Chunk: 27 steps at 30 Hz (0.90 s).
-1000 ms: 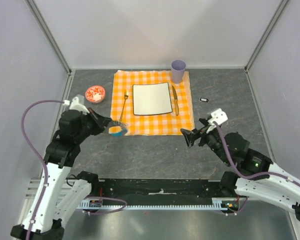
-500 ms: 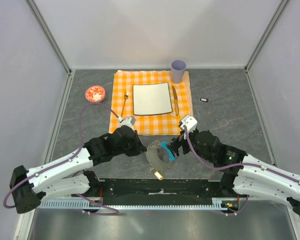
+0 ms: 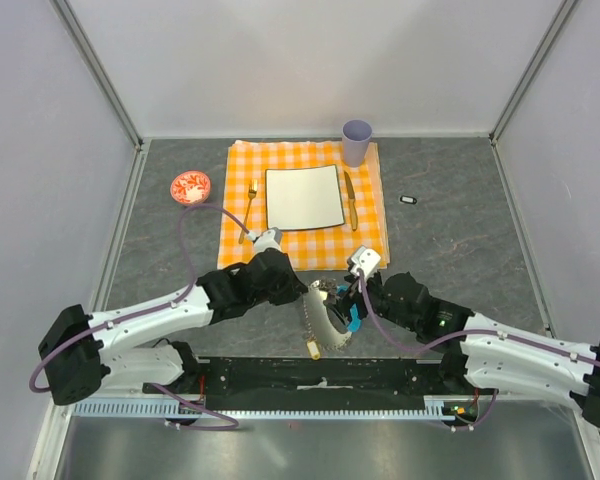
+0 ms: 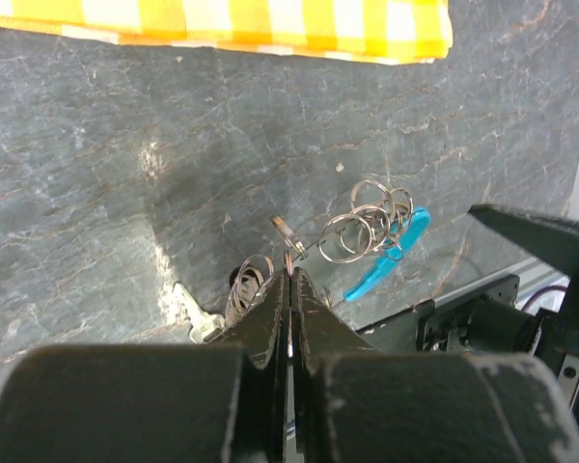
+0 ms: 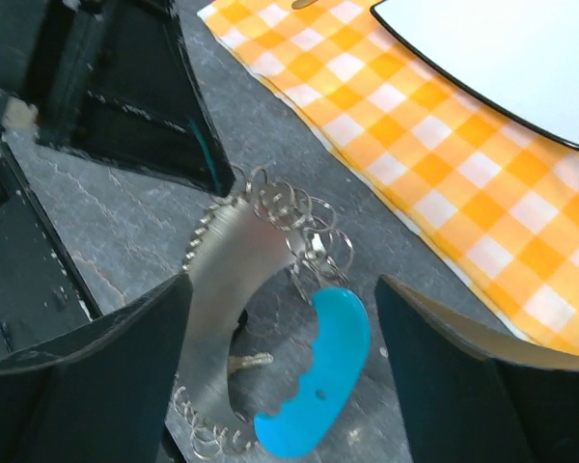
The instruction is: Put the keys on the keyring
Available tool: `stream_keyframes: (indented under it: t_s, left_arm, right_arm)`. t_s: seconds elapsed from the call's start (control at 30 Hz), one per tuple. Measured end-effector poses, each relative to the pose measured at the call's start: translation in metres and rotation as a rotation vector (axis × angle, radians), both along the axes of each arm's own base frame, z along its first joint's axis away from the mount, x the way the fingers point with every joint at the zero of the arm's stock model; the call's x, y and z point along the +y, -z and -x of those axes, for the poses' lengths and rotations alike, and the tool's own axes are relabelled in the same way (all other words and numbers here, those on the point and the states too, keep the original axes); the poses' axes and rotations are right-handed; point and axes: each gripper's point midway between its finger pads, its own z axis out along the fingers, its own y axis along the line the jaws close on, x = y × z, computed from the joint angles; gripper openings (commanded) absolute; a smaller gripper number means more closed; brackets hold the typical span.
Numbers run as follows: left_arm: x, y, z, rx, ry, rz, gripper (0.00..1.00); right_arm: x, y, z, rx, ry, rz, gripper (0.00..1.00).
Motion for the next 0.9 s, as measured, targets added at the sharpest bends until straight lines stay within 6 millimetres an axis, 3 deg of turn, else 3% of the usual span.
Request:
stream_keyframes:
  t_s: [0.3, 0.5, 0.6, 0.67, 0.83, 0.9]
  left_arm:
    - [-0.004, 0.011, -0.008, 0.014, -0.042, 0.035, 0.02]
    - [0.01, 0.053, 0.007, 0.119, -0.088, -0.004, 0.05]
    - [0.02, 0.077, 0.017, 0.187, -0.105, -0.058, 0.13]
    - [0.024, 0.086, 0.02, 0.212, -0.112, -0.082, 0.24]
    - [0.022, 0.087, 0.019, 0.215, -0.114, -0.09, 0.55]
    - [0.02, 0.082, 0.015, 0.202, -0.115, -0.087, 0.6]
  right_arm:
    - [0.018, 0.021, -0.012, 0.091, 0.07, -0.027, 0.75]
    - [0.016, 0.027, -0.016, 0.11, 0.106, -0.022, 0.75]
    - [0.016, 0.032, -0.018, 0.114, 0.122, -0.008, 0.76]
    - [0.016, 0.036, -0.019, 0.12, 0.129, 0.006, 0.76]
    - [0.015, 0.045, -0.021, 0.144, 0.146, 0.038, 0.75]
    - [0.013, 0.046, -0.022, 0.157, 0.155, 0.045, 0.74]
